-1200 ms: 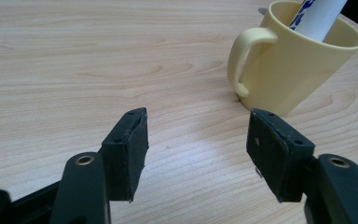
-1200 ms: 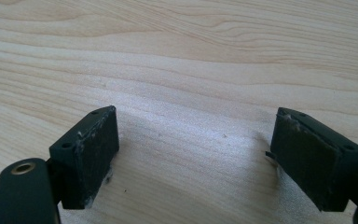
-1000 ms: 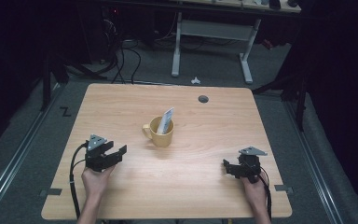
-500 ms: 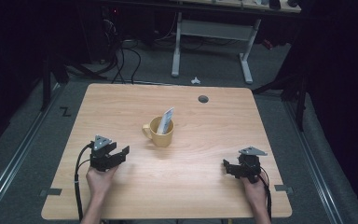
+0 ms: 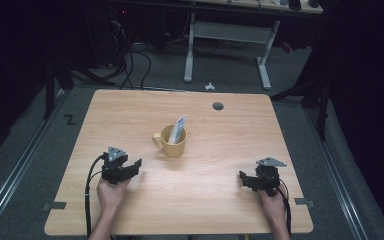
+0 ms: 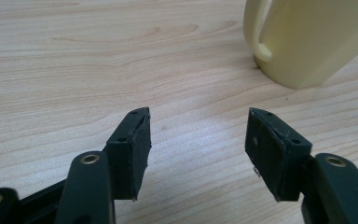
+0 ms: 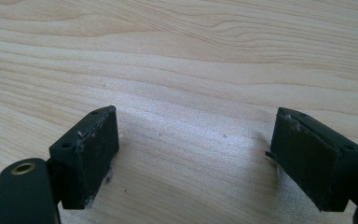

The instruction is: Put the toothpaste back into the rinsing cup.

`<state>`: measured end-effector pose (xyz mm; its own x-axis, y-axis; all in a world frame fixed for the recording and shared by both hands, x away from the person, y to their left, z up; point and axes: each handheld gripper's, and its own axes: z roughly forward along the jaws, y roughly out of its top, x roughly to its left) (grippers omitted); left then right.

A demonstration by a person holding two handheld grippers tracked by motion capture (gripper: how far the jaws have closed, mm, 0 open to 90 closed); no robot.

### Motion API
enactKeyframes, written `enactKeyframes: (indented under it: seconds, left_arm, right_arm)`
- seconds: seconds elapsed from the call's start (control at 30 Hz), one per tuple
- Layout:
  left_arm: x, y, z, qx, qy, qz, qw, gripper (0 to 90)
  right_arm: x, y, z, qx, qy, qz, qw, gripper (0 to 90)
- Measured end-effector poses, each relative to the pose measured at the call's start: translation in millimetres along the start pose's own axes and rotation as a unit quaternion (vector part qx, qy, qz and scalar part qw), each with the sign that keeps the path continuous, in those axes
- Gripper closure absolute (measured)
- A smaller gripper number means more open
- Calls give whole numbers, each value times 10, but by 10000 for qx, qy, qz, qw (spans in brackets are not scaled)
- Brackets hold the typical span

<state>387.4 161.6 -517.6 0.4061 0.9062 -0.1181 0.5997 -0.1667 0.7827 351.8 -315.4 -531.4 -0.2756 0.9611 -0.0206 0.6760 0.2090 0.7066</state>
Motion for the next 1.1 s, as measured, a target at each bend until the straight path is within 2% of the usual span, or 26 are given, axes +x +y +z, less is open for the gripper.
enactKeyframes:
  seconds: [0.2,0.3,0.73,1.1]
  left_arm:
    - [-8,-8,68,72,61,4,10000,378]
    - [4,-17,100,109,184,11,9998,373]
    - [25,-40,191,264,245,-54,9993,361]
    - [-2,-54,223,251,322,110,9991,346]
  right_arm:
    - [0,0,0,0,0,-1,10000,153]
    - [0,0,0,0,-1,-2,10000,153]
    - [0,0,0,0,0,0,10000,153]
    - [0,0,0,1,-2,-1,10000,154]
